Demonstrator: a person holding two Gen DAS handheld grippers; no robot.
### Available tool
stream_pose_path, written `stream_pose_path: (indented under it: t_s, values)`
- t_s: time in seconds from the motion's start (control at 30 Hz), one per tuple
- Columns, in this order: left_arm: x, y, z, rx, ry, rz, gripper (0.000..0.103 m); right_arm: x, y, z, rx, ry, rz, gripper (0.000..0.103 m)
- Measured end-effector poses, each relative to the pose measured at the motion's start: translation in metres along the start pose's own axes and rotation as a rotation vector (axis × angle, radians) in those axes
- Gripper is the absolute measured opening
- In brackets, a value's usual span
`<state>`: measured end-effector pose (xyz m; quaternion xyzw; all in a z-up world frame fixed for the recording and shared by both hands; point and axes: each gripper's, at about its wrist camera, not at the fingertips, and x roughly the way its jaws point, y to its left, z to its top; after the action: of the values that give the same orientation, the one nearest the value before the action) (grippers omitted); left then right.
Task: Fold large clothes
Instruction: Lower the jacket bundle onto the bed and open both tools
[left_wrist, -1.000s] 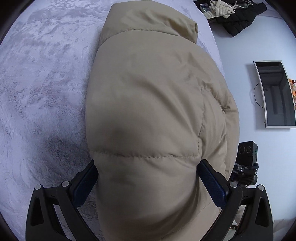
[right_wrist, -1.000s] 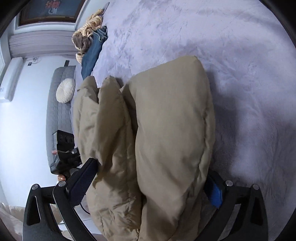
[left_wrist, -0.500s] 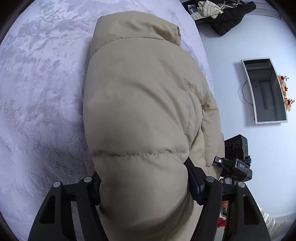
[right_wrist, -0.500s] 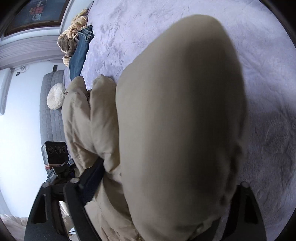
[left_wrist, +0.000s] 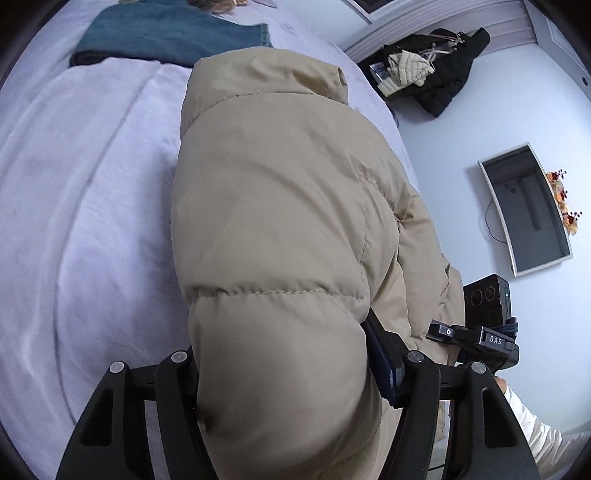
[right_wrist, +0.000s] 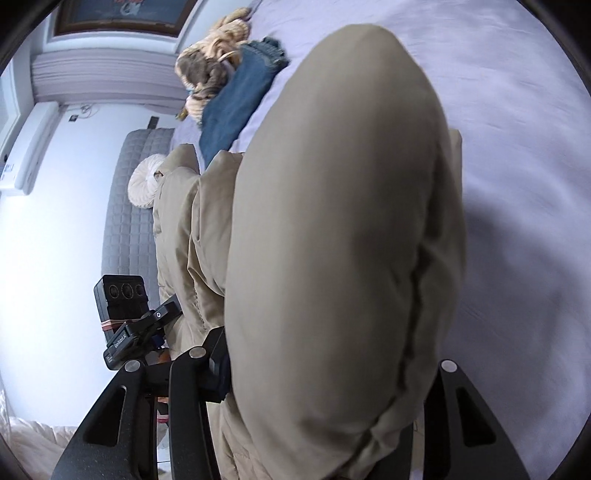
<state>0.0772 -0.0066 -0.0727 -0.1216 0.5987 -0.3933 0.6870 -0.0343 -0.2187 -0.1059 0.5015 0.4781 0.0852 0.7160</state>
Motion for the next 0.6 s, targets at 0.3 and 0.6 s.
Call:
stream_pose_path:
  t_s: [0.3, 0.6]
  values:
    - [0.032, 0.079, 0.03, -0.091, -0.008, 0.14, 0.076, 0.099, -0.001, 0.045, 0.014, 0.029, -0.078, 0.051]
    - [-0.011, 0.051, 0.038, 0.075, -0.13, 0.331, 0.08, 0.058, 0.032, 0.04, -0.021, -0.029, -0.326, 0.062]
